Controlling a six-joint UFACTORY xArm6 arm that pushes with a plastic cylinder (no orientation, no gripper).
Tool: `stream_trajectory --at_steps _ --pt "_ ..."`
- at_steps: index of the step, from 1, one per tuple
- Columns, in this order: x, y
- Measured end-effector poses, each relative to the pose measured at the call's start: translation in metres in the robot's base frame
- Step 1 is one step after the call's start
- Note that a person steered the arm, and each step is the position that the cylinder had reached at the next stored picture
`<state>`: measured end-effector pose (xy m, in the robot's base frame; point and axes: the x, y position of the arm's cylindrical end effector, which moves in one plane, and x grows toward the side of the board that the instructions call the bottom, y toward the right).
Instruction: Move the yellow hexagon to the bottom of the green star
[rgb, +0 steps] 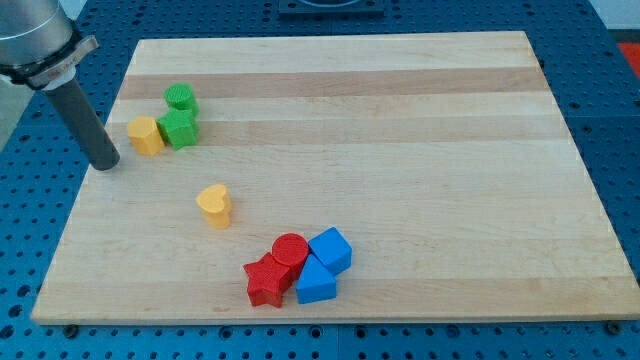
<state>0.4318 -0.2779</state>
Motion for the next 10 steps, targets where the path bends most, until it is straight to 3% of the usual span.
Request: stream_trajectory --at_steps 1,3,7,8,10 --pt "-0.003 0.0" --pt "-0.062 -0.003" --pt "-0.068 0.005" --pt "-0.051 0.014" --pt "0.032 0.06"
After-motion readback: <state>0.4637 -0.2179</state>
